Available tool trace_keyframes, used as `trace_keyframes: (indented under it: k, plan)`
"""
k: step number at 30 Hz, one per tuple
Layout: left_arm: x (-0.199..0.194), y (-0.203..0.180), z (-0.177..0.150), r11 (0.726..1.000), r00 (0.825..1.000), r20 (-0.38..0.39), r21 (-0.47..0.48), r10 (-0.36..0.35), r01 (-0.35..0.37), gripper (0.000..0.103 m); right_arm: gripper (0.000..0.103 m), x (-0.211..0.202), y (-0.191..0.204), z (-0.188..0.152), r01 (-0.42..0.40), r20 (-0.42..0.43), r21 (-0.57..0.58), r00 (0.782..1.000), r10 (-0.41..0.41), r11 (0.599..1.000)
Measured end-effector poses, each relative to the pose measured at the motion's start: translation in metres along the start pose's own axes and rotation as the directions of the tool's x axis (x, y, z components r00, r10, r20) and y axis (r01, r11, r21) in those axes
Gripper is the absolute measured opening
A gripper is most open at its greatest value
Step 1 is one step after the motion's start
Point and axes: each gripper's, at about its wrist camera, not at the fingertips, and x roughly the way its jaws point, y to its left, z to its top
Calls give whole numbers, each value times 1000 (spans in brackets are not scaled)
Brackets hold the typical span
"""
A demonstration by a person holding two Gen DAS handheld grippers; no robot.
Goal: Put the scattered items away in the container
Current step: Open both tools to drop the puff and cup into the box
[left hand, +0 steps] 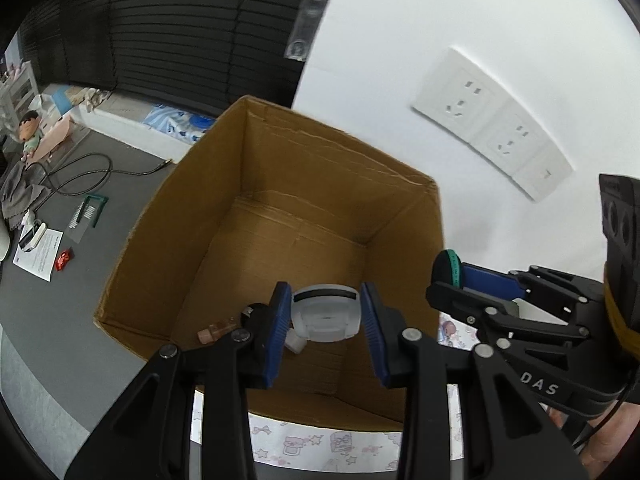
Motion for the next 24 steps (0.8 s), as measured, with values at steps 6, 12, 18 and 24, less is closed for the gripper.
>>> trace_keyframes:
  k: [6,12,18,24]
  plan:
    - [6,18,2,1000,1000,-10,-2,13,-13,35,37,20,8,10,-12,-24,-12,1000,12,1000]
    - [22,30,0,1000,998,-55,-19,2,-3,35,37,38,12,16,-27,-47,-7,999,27,1000]
    - [39,22,-4,1000,996,-91,-2,-21,21,35,38,49,10,21,-27,-60,2,998,28,1000]
    - [58,10,-4,999,991,-127,17,-35,37,35,38,54,1,25,-4,-69,4,998,4,1000]
